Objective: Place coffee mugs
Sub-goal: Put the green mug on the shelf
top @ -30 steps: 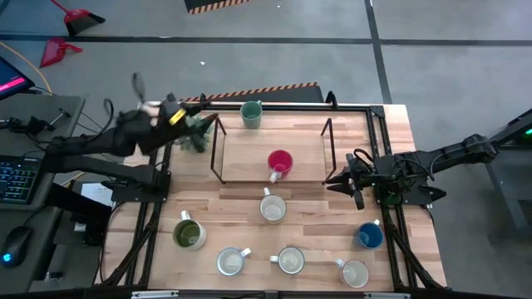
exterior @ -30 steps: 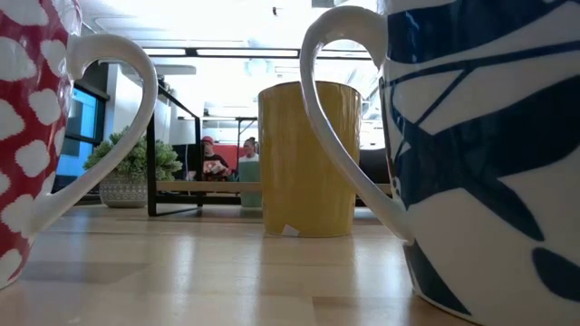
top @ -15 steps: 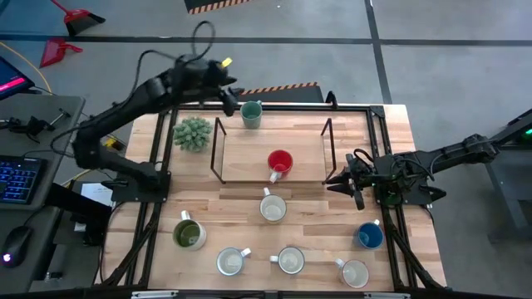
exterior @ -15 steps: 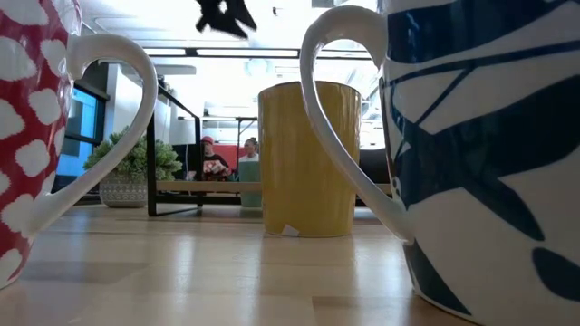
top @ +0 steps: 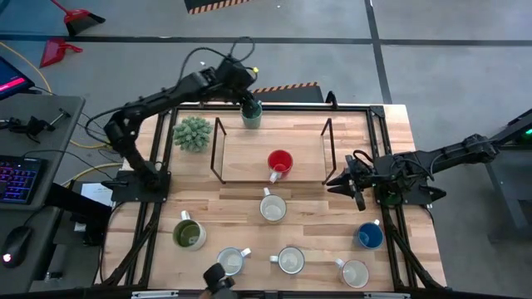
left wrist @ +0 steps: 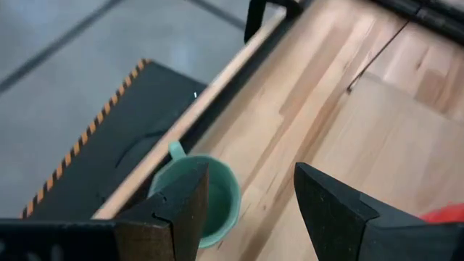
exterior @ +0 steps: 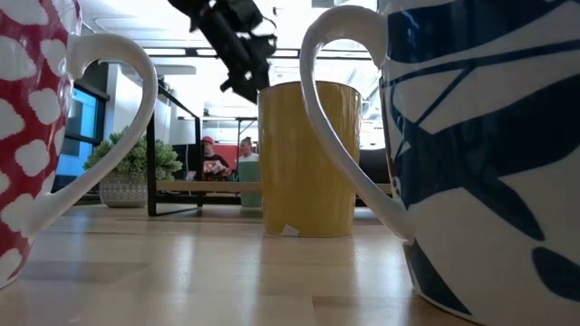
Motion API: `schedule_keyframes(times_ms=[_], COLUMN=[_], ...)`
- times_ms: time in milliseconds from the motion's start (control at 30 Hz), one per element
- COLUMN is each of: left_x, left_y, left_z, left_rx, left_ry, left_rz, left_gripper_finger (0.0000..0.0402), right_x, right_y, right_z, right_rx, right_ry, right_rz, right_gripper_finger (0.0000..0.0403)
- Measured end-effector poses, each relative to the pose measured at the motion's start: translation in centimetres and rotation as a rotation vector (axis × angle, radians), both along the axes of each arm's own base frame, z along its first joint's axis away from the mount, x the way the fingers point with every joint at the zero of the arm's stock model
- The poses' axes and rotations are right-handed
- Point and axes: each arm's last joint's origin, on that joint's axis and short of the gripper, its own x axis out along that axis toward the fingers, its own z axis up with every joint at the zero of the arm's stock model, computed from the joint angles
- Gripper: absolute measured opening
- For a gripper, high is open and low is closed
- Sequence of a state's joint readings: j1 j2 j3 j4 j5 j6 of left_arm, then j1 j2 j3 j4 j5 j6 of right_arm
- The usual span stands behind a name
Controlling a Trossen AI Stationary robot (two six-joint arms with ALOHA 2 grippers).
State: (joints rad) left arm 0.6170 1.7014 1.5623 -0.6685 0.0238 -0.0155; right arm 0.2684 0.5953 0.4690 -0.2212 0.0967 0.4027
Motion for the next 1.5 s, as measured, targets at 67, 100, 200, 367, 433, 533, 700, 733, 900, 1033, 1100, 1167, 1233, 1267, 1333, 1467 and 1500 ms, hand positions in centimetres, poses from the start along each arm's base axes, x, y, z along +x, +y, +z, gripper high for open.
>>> schedule_keyframes(times_ms=[67, 100, 200, 367, 433, 533, 700, 733, 900, 1033, 1100, 1167, 1233, 1267, 1333, 1467, 1500], left_x=[0.6, 0.8, 1.3, 1.7, 1.6, 1.8, 1.9, 1.9, 1.7, 1.7, 1.7, 1.6, 1.5, 1.5, 1.7, 1.8, 1.9], left_y=[0.4, 0.6, 0.9, 1.1, 1.2, 1.3, 1.3, 1.3, 1.3, 1.2, 1.2, 1.1, 1.0, 1.0, 0.8, 0.5, 0.5], left_z=[-1.3, -1.9, -3.2, -4.9, -5.4, -6.2, -6.3, -6.3, -6.4, -6.4, -6.5, -6.6, -6.6, -6.6, -6.6, -6.7, -6.9], left_rx=[-0.030, -0.043, -0.079, -0.139, -0.172, -0.215, -0.214, -0.210, -0.168, -0.132, -0.131, -0.157, -0.184, -0.182, -0.159, -0.146, -0.157], left_ry=[0.031, 0.047, 0.074, 0.122, 0.146, 0.157, 0.152, 0.156, 0.208, 0.235, 0.249, 0.251, 0.239, 0.239, 0.258, 0.277, 0.271], left_rz=[0.005, 0.005, -0.003, 0.011, 0.020, 0.044, 0.048, 0.052, 0.048, -0.011, -0.024, 0.005, 0.044, 0.034, -0.022, -0.057, -0.041], left_gripper_finger=[0.0193, 0.0193, 0.0193, 0.0193, 0.0193, 0.0193, 0.0192, 0.0192, 0.0192, 0.0192, 0.0192, 0.0192, 0.0192, 0.0192, 0.0192, 0.0192, 0.0192], right_x=[0.0, -0.1, -0.1, -0.2, -0.2, -0.2, -0.2, -0.2, -0.2, -0.2, -0.2, -0.2, -0.2, -0.2, -0.2, -0.2, -0.2], right_y=[0.0, 0.0, 0.0, 0.0, 0.0, 0.0, 0.0, 0.0, 0.0, 0.0, 0.0, 0.0, 0.0, 0.0, 0.0, 0.0, 0.0], right_z=[-0.1, -0.2, -0.4, -0.5, -0.5, -0.5, -0.5, -0.5, -0.5, -0.5, -0.5, -0.5, -0.5, -0.5, -0.5, -0.5, -0.5], right_rx=[0.015, 0.022, 0.049, 0.051, 0.050, 0.049, 0.045, 0.045, 0.043, 0.043, 0.047, 0.050, 0.050, 0.050, 0.050, 0.049, 0.048], right_ry=[0.017, 0.026, 0.052, 0.062, 0.062, 0.062, 0.061, 0.061, 0.060, 0.060, 0.061, 0.061, 0.061, 0.061, 0.061, 0.061, 0.060], right_rz=[-0.007, -0.011, -0.023, -0.024, -0.024, -0.024, -0.022, -0.022, -0.020, -0.020, -0.022, -0.022, -0.022, -0.022, -0.023, -0.023, -0.023], right_gripper_finger=[0.0080, 0.0080, 0.0080, 0.0080, 0.0080, 0.0080, 0.0080, 0.0080, 0.0080, 0.0080, 0.0080, 0.0080, 0.0080, 0.0080, 0.0080, 0.0080, 0.0080])
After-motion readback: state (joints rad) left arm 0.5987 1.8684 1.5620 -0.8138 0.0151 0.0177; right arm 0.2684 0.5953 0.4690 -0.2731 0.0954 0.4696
